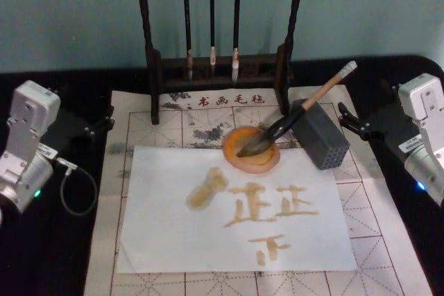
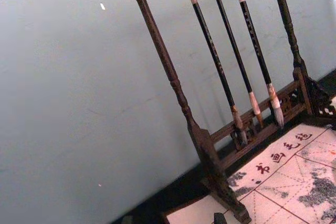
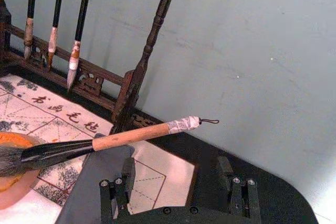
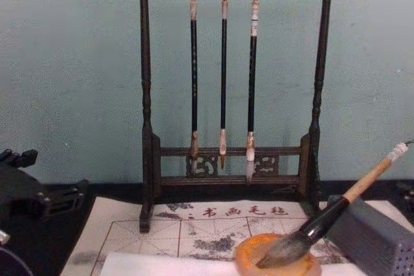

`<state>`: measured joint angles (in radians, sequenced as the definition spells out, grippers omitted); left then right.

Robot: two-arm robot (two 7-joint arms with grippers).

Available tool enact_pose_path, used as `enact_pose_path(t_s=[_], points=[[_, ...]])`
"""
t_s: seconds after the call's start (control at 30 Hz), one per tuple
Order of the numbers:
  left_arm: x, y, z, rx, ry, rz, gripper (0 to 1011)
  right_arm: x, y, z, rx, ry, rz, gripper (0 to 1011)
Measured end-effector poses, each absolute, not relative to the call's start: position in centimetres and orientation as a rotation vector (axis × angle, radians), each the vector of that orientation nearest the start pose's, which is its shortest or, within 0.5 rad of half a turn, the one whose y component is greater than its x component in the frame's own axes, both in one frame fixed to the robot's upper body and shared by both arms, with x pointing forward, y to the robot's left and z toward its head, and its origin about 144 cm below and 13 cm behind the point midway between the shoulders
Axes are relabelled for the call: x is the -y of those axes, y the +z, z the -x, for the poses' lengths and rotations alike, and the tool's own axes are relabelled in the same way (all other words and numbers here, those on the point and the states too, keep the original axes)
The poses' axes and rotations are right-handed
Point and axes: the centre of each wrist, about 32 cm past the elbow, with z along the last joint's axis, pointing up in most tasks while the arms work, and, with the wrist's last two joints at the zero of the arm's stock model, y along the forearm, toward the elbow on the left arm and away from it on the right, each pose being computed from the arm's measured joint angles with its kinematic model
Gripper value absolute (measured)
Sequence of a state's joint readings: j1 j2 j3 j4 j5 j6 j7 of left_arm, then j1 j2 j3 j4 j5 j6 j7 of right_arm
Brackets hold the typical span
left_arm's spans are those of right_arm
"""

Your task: Pick up the brush from the inkstone, write on the paper, then place the brush back to its original position.

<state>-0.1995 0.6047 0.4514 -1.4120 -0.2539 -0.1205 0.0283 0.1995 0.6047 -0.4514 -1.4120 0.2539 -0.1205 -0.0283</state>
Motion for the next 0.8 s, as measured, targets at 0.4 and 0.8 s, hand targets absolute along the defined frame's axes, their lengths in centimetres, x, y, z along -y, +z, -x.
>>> enact_pose_path(t_s=[0.4,0.8], points=[[-30.97,113.98,-48.86,0.285,1.248,-0.304,1001,30.96,113.98,-48.86,0.285,-1.248,0.304,1003],[-30.97,113.97,-48.86,0.285,1.248,-0.305,1001,30.97,113.98,-48.86,0.285,-1.248,0.305,1003]])
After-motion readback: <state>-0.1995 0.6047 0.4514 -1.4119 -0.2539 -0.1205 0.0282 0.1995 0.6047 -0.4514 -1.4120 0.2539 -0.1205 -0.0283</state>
